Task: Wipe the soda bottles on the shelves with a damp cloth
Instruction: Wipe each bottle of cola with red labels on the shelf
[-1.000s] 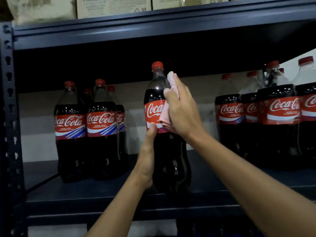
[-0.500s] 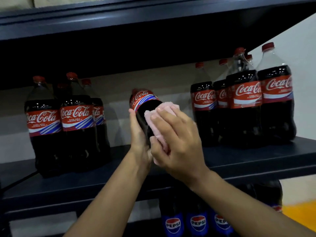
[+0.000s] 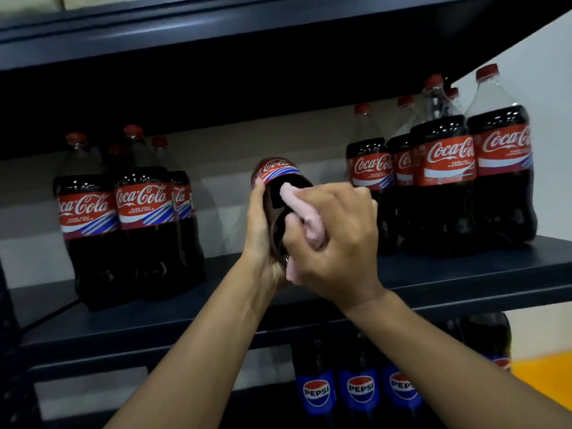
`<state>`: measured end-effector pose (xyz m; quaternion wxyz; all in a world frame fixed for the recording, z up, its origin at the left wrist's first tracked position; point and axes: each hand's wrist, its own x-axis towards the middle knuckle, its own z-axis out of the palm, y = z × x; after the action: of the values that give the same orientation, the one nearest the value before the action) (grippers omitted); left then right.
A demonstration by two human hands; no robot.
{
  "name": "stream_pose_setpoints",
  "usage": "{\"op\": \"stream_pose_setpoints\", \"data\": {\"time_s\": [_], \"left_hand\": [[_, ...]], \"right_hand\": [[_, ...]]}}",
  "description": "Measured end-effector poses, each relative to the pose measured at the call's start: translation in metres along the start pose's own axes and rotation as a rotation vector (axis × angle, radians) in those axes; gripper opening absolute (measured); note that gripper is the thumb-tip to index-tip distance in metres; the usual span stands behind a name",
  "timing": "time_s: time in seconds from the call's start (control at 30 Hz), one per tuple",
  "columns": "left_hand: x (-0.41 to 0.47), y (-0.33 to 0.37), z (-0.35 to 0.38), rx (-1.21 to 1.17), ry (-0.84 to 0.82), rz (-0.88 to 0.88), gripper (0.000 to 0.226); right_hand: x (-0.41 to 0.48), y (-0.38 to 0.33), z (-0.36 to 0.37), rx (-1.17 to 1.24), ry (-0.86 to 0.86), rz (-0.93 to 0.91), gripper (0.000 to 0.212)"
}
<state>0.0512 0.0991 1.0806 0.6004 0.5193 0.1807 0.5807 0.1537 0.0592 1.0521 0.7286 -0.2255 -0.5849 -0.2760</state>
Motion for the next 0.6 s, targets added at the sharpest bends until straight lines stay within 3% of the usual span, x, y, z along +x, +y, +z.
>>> {"op": "stream_pose_setpoints", "data": {"time_s": [0.1,0.23,0.33,0.43,0.53,0.6], "left_hand": [[0.001,0.001,-0.001,0.032,-0.021,-0.01,0.094],[0.0,0.002,-0.011,0.023,0.092,-0.037,0.071],[-0.002,0.004,-0.021,0.064,0.187,-0.014,0.063],[-0.005,0.008,-0.033,0.127,0.216,-0.006,0.057],[-0.005,0.013,-0.041,0.188,0.25,0.011,0.057],[-0.002,0.016,-0.047,0.224,0.295,0.033,0.071]], "right_hand": [[0.006,-0.002,0.002,0.094,-0.006,0.189,0.018],[0.02,0.004,0.003,0.347,-0.135,0.638,0.016],[0.032,0.021,-0.005,0.31,-0.249,0.796,0.023],[0.042,0.039,-0.023,0.114,-0.537,0.781,0.025],[0.033,0.051,-0.036,-0.321,-0.854,0.533,0.026],[0.013,0.049,-0.036,-0.585,-1.175,0.41,0.034]]}}
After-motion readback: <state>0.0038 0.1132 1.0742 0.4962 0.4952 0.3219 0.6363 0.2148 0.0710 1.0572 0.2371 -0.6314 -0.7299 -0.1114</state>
